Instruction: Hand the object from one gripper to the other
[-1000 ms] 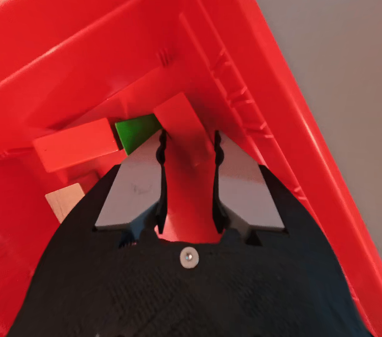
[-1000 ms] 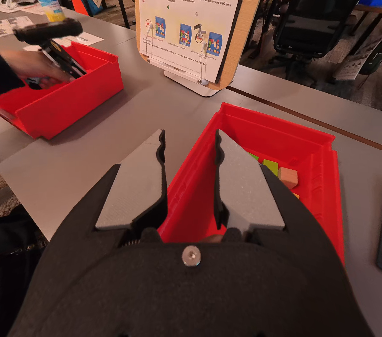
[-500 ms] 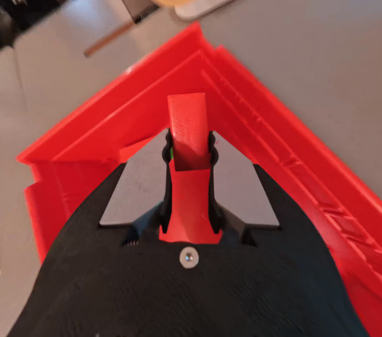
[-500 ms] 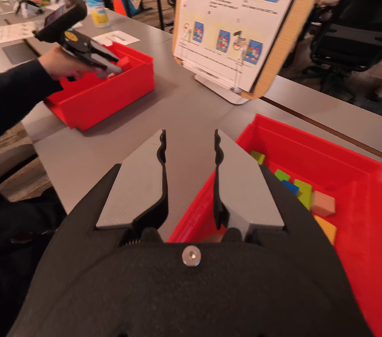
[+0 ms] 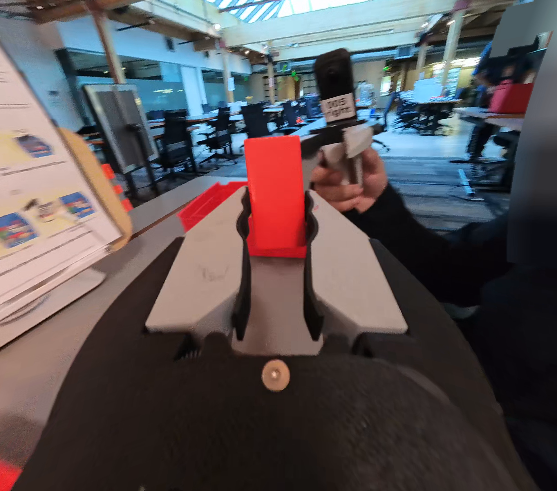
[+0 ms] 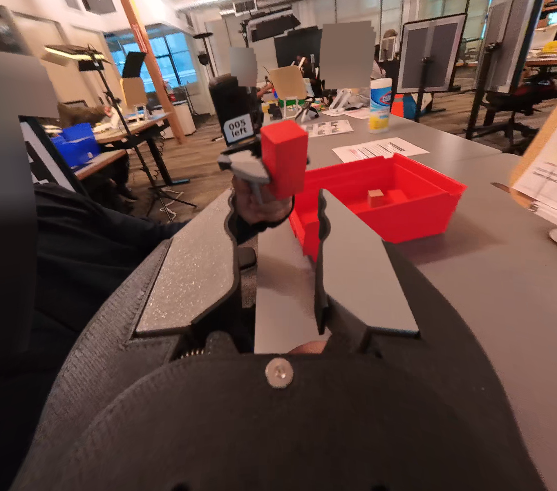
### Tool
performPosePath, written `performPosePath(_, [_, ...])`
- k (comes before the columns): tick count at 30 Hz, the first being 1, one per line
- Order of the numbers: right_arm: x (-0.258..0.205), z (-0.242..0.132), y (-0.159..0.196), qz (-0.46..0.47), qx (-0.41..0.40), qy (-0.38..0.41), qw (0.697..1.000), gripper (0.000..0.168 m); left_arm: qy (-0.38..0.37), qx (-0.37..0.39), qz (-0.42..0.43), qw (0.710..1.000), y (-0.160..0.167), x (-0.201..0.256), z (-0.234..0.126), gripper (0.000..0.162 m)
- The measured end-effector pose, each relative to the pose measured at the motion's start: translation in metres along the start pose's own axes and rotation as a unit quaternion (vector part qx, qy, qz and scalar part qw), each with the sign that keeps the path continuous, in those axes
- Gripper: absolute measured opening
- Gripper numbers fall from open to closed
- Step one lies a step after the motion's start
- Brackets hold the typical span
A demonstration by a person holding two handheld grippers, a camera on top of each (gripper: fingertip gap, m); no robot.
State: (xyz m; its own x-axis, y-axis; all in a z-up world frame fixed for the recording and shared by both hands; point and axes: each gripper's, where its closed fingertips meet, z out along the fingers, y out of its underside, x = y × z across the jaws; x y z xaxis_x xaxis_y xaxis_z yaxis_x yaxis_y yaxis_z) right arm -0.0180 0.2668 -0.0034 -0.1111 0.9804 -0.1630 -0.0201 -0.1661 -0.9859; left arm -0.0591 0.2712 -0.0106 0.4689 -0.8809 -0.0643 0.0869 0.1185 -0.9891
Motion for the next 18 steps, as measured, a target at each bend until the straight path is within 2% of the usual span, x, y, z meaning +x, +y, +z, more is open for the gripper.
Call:
performPosePath(3, [-0.005,0.011,-0.002,0.009,0.025,-0.013,1.0,0.052,0.039,0.018,-0.002,0.999,0.001,0.028,0.01,0.033])
performPosePath(9, [-0.011,0.022,0.006,0.044,0.024,-0.056,0.997,0.052,0.078,0.021,-0.05,0.995,0.015,0.038,0.021,0.033])
performPosePath(11, [-0.013,0.025,0.009,0.048,0.019,-0.066,0.997,0.048,0.084,0.014,-0.058,0.995,0.02,0.039,0.023,0.033])
performPosePath(14, [-0.015,0.029,0.015,0.043,0.006,-0.071,0.997,0.034,0.085,0.015,-0.062,0.994,0.02,0.04,0.024,0.033])
performPosePath(18, [-0.011,0.029,0.017,0.033,-0.006,-0.05,0.998,0.032,0.088,0.015,-0.103,0.991,0.023,0.037,0.023,0.033])
